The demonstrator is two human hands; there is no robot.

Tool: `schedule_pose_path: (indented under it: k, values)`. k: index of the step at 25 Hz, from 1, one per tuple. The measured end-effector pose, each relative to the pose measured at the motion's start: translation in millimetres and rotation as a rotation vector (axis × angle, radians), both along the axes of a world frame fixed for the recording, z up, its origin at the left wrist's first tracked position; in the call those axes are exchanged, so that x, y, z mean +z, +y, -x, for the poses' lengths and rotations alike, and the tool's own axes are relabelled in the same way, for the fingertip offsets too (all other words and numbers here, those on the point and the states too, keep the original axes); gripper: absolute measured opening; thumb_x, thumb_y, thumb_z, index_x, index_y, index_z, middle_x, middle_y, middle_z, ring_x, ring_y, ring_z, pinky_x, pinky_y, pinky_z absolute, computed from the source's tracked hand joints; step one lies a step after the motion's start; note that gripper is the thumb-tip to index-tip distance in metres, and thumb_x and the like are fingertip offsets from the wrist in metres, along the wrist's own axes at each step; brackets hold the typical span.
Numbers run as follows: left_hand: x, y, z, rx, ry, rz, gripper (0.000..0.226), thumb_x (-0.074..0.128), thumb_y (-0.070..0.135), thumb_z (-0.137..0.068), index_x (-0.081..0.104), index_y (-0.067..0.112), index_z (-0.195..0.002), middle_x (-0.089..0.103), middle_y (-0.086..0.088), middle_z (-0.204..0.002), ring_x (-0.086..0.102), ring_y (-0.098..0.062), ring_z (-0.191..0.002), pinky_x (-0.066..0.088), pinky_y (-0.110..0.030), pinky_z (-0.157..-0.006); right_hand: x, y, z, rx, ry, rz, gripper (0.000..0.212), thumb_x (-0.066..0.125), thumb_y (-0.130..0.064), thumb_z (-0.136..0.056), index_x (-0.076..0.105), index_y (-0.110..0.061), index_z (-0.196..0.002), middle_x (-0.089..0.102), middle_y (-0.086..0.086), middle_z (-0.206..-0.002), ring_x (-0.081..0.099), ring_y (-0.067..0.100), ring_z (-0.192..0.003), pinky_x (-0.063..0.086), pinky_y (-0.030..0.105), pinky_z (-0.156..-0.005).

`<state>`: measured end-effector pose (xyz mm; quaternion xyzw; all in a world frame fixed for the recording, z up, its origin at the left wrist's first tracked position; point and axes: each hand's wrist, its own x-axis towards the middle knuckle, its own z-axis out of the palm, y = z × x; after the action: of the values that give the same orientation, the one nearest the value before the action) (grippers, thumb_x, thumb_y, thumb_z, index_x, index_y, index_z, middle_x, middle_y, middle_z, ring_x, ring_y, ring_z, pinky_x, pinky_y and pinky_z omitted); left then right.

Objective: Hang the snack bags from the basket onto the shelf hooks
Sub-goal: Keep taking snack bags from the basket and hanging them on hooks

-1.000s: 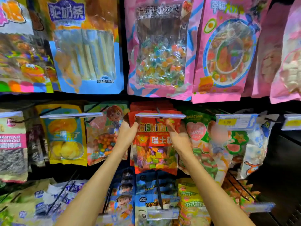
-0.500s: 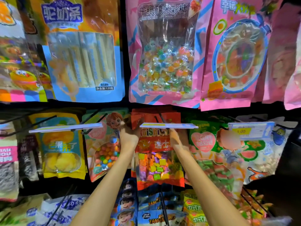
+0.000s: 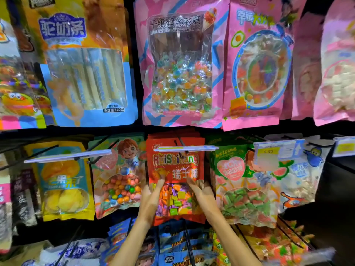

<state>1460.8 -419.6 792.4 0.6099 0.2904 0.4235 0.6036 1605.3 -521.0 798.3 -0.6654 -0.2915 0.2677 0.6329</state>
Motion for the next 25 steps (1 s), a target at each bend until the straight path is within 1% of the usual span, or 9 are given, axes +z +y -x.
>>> schedule_pose_path:
  k: [3, 7, 10, 13, 15, 17, 19, 22, 25]
  values:
    - [3.0, 0.0, 2.3, -0.036, -0.011, 0.016, 0.053, 0.063, 0.060, -0.085, 0.064, 0.016, -0.115, 0.074, -0.006, -0.106, 0.072, -0.024, -0.095, 0.056, -0.046, -0.087, 8.0, -0.7, 5.5, 0.035, -0.017, -0.074, 0.090, 0.064, -0.063, -0.081, 0.031, -0.016, -0.150, 0.047, 0.000, -0.143, 0.040, 0.022, -0.138, 0.029, 0.031, -0.108]
    - [9.3, 1.9, 0.1, 0.021, 0.047, 0.024, 0.047, 0.058, 0.058, -0.088, 0.066, 0.013, -0.094, 0.076, -0.005, -0.091, 0.072, -0.023, -0.085, 0.055, -0.038, -0.079, 8.4, 1.1, 7.1, -0.004, 0.004, -0.090, 0.081, 0.064, -0.061, -0.081, 0.040, -0.023, -0.147, 0.046, -0.002, -0.147, 0.038, 0.021, -0.140, 0.026, 0.033, -0.114]
    - [6.5, 8.6, -1.0, 0.064, 0.096, 0.068, 0.060, 0.061, 0.072, -0.078, 0.060, 0.013, -0.087, 0.073, -0.005, -0.086, 0.071, -0.023, -0.078, 0.055, -0.037, -0.073, 5.3, 5.4, 10.2, 0.009, 0.023, -0.120, 0.101, 0.064, -0.078, -0.067, 0.037, -0.026, -0.150, 0.043, -0.004, -0.151, 0.035, 0.021, -0.143, 0.024, 0.038, -0.118]
    - [-1.8, 14.9, -1.1, 0.080, 0.130, 0.071, 0.085, 0.059, 0.085, -0.068, 0.063, 0.008, -0.104, 0.073, -0.008, -0.103, 0.071, -0.023, -0.091, 0.057, -0.042, -0.083, 9.7, 2.1, 15.0, -0.017, 0.009, -0.089, 0.100, 0.065, -0.075, -0.071, 0.035, -0.023, -0.151, 0.044, -0.004, -0.149, 0.037, 0.021, -0.141, 0.026, 0.038, -0.117]
    - [6.2, 3.3, 5.5, 0.078, 0.162, 0.046, 0.102, 0.056, 0.090, -0.063, 0.057, 0.010, -0.126, 0.065, -0.008, -0.125, 0.064, -0.025, -0.110, 0.050, -0.048, -0.098, 9.7, 1.2, 12.9, -0.001, 0.026, -0.070, 0.095, 0.068, -0.077, -0.066, 0.049, -0.020, -0.139, 0.055, -0.002, -0.139, 0.047, 0.021, -0.133, 0.034, 0.039, -0.114]
    - [10.8, -6.7, 11.3, 0.078, 0.170, 0.048, 0.102, 0.057, 0.084, -0.071, 0.043, 0.012, -0.143, 0.049, -0.003, -0.145, 0.050, -0.026, -0.130, 0.040, -0.045, -0.109, 10.8, -2.6, 11.7, 0.045, -0.007, -0.034, 0.076, 0.066, -0.074, -0.070, 0.052, -0.026, -0.128, 0.059, -0.008, -0.126, 0.052, 0.018, -0.126, 0.039, 0.038, -0.109]
    - [13.5, -11.7, 16.6, 0.056, 0.200, 0.060, 0.102, 0.058, 0.077, -0.076, 0.030, 0.013, -0.151, 0.035, -0.001, -0.154, 0.037, -0.025, -0.140, 0.033, -0.043, -0.111, 9.7, -6.6, 9.4, 0.021, -0.063, 0.055, 0.077, 0.063, -0.071, -0.078, 0.047, -0.021, -0.135, 0.056, -0.004, -0.130, 0.052, 0.017, -0.119, 0.039, 0.034, -0.105]
    - [12.6, -16.0, 24.1, 0.004, 0.304, 0.005, 0.102, 0.060, 0.078, -0.070, 0.032, 0.020, -0.150, 0.039, 0.004, -0.152, 0.040, -0.019, -0.137, 0.034, -0.033, -0.106, 11.3, -14.9, 7.0, 0.031, -0.203, 0.139, 0.077, 0.058, -0.065, -0.085, 0.049, -0.009, -0.137, 0.060, 0.004, -0.124, 0.057, 0.021, -0.112, 0.042, 0.029, -0.097]
    - [8.3, -29.7, 33.4, -0.025, 0.463, -0.149, 0.062, 0.059, 0.040, -0.095, 0.026, 0.029, -0.146, 0.045, 0.026, -0.124, 0.052, -0.004, -0.110, 0.038, -0.012, -0.083, 12.4, -33.5, 12.8, 0.094, -0.310, 0.282, 0.088, 0.056, -0.063, -0.088, 0.037, 0.000, -0.146, 0.057, 0.015, -0.134, 0.057, 0.031, -0.119, 0.046, 0.038, -0.100]
